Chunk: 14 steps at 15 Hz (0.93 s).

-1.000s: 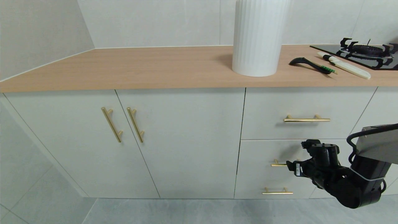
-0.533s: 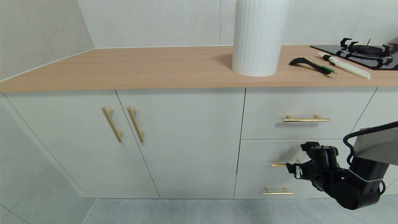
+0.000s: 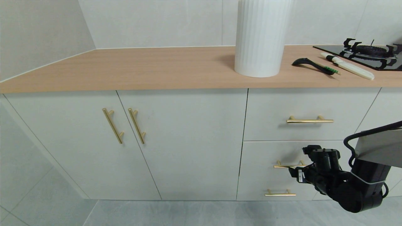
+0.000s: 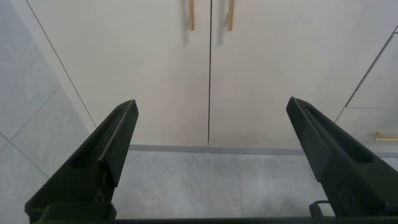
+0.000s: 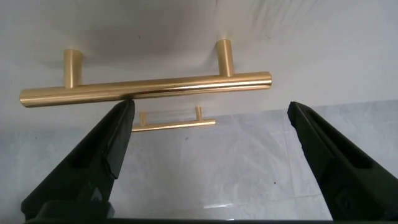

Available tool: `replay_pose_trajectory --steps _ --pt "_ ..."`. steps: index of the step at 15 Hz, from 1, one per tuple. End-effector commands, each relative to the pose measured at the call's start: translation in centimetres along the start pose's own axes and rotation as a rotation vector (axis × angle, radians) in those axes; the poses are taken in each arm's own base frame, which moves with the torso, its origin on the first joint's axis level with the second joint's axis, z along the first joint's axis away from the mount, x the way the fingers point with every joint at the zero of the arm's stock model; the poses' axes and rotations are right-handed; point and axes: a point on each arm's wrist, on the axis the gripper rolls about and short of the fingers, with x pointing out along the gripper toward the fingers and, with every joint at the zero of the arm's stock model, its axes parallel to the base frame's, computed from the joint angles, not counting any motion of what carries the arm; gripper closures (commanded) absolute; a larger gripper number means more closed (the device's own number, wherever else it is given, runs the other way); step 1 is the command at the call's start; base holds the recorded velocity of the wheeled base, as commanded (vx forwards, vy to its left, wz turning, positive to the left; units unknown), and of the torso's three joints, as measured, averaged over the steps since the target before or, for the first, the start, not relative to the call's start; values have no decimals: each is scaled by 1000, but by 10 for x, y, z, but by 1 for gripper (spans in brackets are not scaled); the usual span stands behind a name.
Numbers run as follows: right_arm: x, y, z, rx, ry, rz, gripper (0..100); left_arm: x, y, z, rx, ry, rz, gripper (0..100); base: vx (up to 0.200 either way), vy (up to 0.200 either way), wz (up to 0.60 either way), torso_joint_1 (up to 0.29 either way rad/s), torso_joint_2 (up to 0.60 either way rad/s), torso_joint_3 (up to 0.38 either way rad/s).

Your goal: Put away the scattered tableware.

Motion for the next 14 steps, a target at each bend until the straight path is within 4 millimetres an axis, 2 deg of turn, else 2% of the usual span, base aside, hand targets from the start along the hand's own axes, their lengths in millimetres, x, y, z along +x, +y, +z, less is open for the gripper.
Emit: replay_pose_trajectory --steps 1,2,5,8,14 --pt "-4 0 7 8 -25 3 0 0 0 0 -1 0 0 0 0 0 0 0 0 0" --pt "-12 -2 15 18 -51 6 0 0 0 0 -1 0 0 0 0 0 0 0 0 0" --pt "-16 -3 24 51 -84 9 0 0 0 0 -1 0 0 0 0 0 0 0 0 0" --pt "7 3 11 59 -58 -2 0 0 0 0 -1 0 0 0 0 0 0 0 0 0" --pt "19 7 1 53 -52 -20 0 0 0 0 -1 0 0 0 0 0 0 0 0 0"
